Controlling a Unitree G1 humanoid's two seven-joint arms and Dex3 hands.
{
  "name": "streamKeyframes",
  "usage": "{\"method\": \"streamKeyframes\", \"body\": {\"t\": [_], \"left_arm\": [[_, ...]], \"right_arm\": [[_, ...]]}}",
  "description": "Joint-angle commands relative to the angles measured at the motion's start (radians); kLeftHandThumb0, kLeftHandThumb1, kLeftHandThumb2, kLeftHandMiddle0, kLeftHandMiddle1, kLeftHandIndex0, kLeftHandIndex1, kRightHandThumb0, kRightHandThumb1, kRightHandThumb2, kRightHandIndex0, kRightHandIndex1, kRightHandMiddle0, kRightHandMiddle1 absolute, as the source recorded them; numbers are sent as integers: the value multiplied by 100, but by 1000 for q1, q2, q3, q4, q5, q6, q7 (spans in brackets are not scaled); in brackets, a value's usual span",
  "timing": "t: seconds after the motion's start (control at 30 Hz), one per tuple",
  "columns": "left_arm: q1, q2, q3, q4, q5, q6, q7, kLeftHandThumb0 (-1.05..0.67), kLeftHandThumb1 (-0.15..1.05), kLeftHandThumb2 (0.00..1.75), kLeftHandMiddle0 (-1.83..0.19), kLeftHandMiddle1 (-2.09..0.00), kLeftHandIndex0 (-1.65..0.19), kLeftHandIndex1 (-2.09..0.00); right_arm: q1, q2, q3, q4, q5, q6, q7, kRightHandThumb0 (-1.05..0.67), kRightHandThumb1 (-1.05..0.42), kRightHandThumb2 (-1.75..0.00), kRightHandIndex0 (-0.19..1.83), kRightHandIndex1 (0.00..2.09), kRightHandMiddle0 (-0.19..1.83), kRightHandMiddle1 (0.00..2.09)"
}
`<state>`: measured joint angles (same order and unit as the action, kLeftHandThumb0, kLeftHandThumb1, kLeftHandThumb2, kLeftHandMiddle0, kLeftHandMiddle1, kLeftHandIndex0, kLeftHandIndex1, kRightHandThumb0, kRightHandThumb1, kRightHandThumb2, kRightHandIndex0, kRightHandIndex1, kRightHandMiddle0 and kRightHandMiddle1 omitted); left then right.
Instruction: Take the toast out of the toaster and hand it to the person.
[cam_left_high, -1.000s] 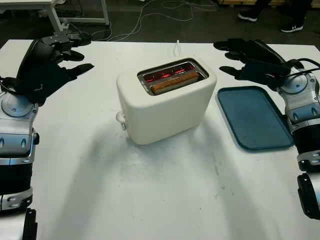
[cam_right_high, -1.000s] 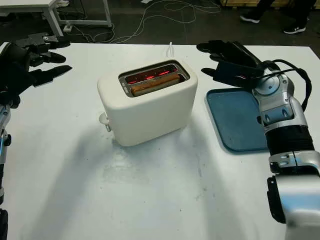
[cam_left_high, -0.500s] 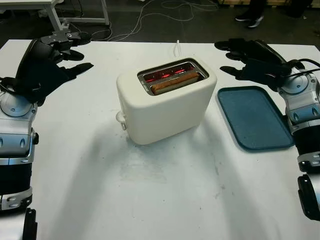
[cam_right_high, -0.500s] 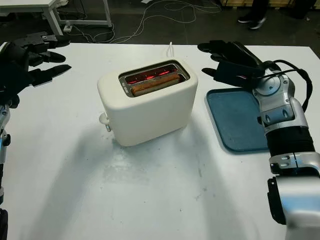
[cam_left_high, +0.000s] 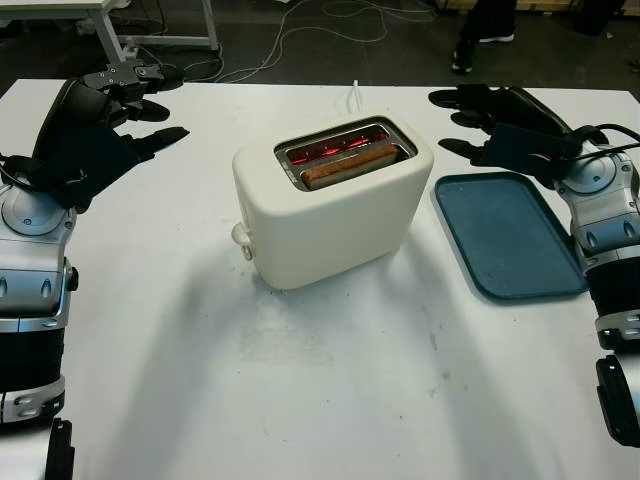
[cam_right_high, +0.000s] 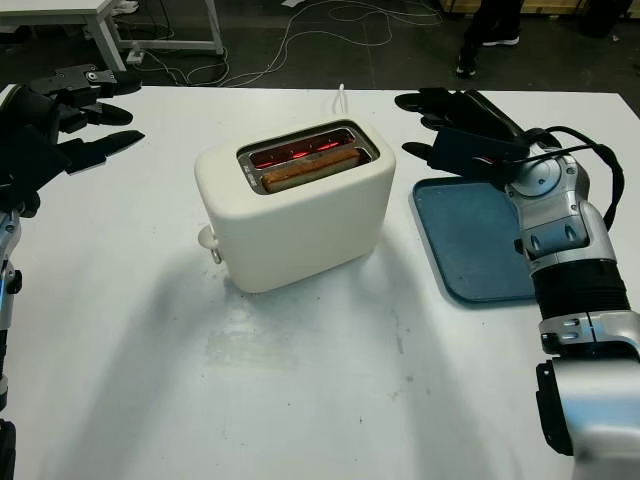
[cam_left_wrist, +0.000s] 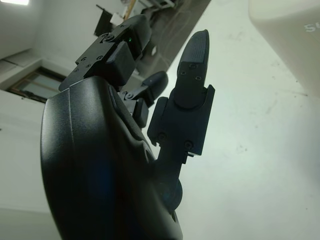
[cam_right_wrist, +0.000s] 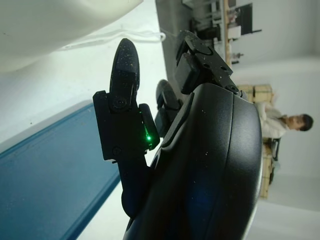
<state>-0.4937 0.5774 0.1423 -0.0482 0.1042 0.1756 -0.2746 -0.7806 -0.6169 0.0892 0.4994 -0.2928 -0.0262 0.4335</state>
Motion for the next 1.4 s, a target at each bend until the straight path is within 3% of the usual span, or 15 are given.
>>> {"method": "streamKeyframes", "body": {"t": [0.0,1.37], "left_arm": [[7,-4,13,-3,-8,-12,8,-38,92,9,-39,-78,-57,-21],[15,-12,28,-16,-18,-8,4,-34,92,7,-34,-85,-56,-22]], "right_arm": [[-18,-3,0,8,5,-14,-2,-44,-92,-43,39,0,36,0],[-20,14,-1,18,17,-39,-2,-45,-92,-42,38,0,35,0]]}}
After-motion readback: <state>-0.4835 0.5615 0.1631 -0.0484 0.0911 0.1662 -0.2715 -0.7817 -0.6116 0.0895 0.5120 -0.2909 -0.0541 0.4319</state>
